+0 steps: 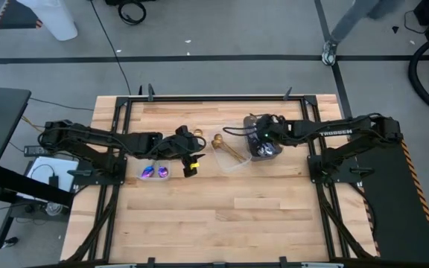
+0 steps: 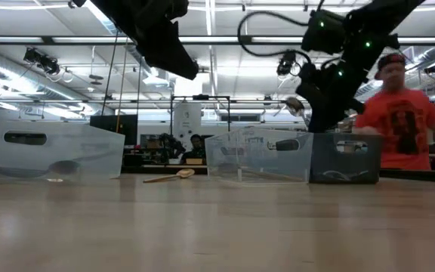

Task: Sort silverware by color (type)
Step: Put the purple spoon into the black bin, then put the gold spoon into the right transparent bin

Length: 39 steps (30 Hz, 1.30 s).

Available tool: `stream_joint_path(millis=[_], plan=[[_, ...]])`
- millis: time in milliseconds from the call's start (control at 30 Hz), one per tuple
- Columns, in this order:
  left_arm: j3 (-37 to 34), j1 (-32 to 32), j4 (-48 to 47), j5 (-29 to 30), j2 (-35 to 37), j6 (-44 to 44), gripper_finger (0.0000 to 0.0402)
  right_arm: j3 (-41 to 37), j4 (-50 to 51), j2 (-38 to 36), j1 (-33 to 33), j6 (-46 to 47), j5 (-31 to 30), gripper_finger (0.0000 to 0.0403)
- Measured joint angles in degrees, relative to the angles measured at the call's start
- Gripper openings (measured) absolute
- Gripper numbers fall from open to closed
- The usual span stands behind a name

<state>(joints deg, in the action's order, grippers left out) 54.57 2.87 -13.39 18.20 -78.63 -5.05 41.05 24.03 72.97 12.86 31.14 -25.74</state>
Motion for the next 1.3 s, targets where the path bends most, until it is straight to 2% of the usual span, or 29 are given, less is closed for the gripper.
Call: stream_joint_path(millis=[300, 433, 600, 833, 1133, 1300], plan=[[0.00, -0.01, -0.01, -0.01, 0.00, -0.29, 0.0160, -4.75, 1.63, -0.02, 6.02, 3.57, 12.49, 0.0054], [0.00, -0.01, -0.02, -0.02, 0.00, -0.35, 0.0160, -5.40, 1.83, -0.02, 7.29, 6.15, 13.62, 0.0060], [0.00, 0.00, -0.09, -0.02, 0.00, -0.62, 0.0160, -5.60, 1.75, -0.02, 7.58, 5.81, 14.86, 0.0088], [-0.40, 0.00, -2.35, -0.04, -0.15, -1.94, 0.0160, -3.36, 3.94, -0.14, 7.56, 3.18, 20.98, 0.0131], [-6.37, -0.15, -2.33, 0.51, -0.22, -6.95, 0.0160, 1.03, 5.22, -4.77, 4.80, -0.88, 17.27, 0.0142], [-8.08, -0.20, -0.35, 6.59, -1.60, -12.70, 0.0160, 1.72, 3.75, -9.26, 1.72, -1.34, 12.85, 0.0142]])
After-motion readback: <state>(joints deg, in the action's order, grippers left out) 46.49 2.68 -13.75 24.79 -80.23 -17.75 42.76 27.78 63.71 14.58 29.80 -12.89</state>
